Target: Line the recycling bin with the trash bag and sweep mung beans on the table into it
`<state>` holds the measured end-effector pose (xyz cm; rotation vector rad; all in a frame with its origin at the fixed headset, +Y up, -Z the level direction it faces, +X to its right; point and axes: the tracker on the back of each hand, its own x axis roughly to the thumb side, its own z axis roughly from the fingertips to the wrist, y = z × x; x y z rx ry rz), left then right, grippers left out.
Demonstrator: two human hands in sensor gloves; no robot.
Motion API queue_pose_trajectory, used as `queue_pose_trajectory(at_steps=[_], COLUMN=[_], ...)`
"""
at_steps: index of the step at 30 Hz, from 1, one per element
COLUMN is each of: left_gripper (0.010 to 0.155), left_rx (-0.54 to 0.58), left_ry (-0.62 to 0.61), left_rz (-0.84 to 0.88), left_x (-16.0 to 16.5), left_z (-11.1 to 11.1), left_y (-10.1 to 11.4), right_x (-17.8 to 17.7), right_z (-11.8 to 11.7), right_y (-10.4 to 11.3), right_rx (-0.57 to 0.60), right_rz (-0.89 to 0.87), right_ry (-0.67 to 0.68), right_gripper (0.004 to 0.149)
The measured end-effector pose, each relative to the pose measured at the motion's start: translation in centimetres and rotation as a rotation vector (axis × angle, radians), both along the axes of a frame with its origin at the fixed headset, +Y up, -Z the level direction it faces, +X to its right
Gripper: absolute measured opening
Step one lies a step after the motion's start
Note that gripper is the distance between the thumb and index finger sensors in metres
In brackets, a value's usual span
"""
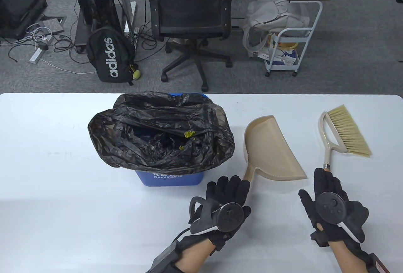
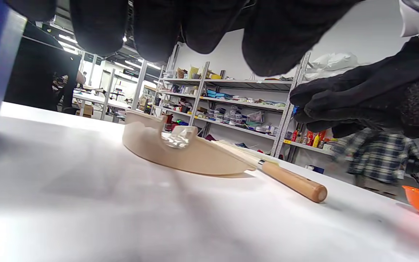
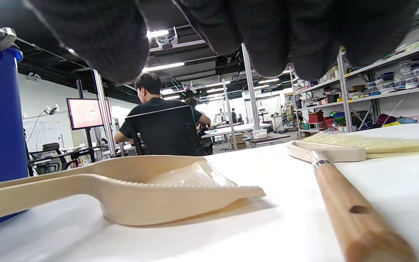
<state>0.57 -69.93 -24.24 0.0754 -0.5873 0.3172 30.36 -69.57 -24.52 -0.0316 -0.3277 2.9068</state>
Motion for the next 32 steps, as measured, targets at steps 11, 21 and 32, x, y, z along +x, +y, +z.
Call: queue_pose_trajectory(at_steps=[11, 21, 32], left_gripper=[0.074, 0.074, 0.074], left_rx=[0.01, -0.004, -0.001], left_ry=[0.014, 0.006, 0.001], left_rz=[0.035, 0.018, 0.021], left_x=[-1.21, -0.85, -0.66], left_z=[0.36, 0.33, 0.83], left_y=[0.72, 0.12, 0.23], right_x=[0.03, -0.3, -0.55], right_z=[-0.3, 0.22, 0.08], right_y=[-0.49, -0.01, -0.49], right_rx=[-0.027, -0.015, -0.047], right_rz=[-0.014, -0.016, 0.006], right_ry=[0.004, 0.027, 0.014], right_gripper=[0.083, 0.083, 0.081])
